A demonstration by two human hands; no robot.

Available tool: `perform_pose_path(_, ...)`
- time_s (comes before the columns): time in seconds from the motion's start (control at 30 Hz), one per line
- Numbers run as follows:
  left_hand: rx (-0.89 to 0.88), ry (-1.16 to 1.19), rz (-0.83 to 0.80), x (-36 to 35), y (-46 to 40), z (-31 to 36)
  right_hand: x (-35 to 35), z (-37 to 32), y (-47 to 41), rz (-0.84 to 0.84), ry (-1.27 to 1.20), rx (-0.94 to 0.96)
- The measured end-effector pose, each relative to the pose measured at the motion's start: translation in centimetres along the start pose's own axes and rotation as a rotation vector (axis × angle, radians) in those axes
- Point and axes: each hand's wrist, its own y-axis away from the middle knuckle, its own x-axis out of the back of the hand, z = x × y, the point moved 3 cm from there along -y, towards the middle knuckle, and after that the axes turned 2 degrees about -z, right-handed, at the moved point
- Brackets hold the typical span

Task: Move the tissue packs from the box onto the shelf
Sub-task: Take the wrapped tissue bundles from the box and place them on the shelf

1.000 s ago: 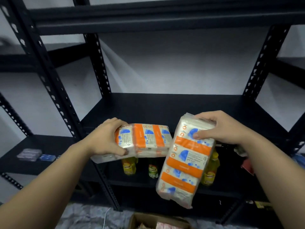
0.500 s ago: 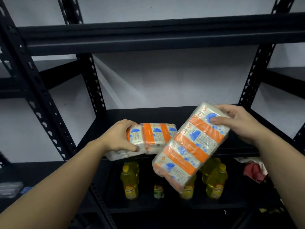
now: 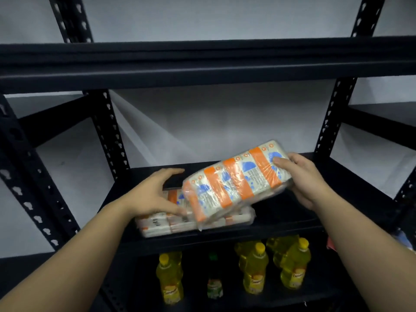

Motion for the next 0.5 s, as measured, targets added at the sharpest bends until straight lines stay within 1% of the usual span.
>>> perform_pose_path(0.07, 0.014, 0.197, 0.057, 0.3, 0.2, 0.8, -0.7, 0.2, -1.2, 0.028, -0.040, -0.010)
perform_pose_path(0.13, 0.035, 0.293, 0.112, 0.2, -0.2, 1.8, -1.4, 0.3, -2.4, 0.037, -0.078, -0.014)
perform_pose_path(0.3, 0.136, 0.300, 0.281, 0.6, -2.3, 2.9, -3.2, 0.6, -5.4, 0.027, -0.058, -0.030)
perform_pose_path(0.4, 0.194, 0.323, 0.308, 1.0, -3.8, 2.2, -3.7, 0.9, -7.5, 0.007, -0.018, -0.055)
perform_pose_path(0.5, 0.274, 0.322, 0.314, 1.5, -5.5, 0.5, -4.0, 1.5, -9.5, -0.087, 0.110, -0.081)
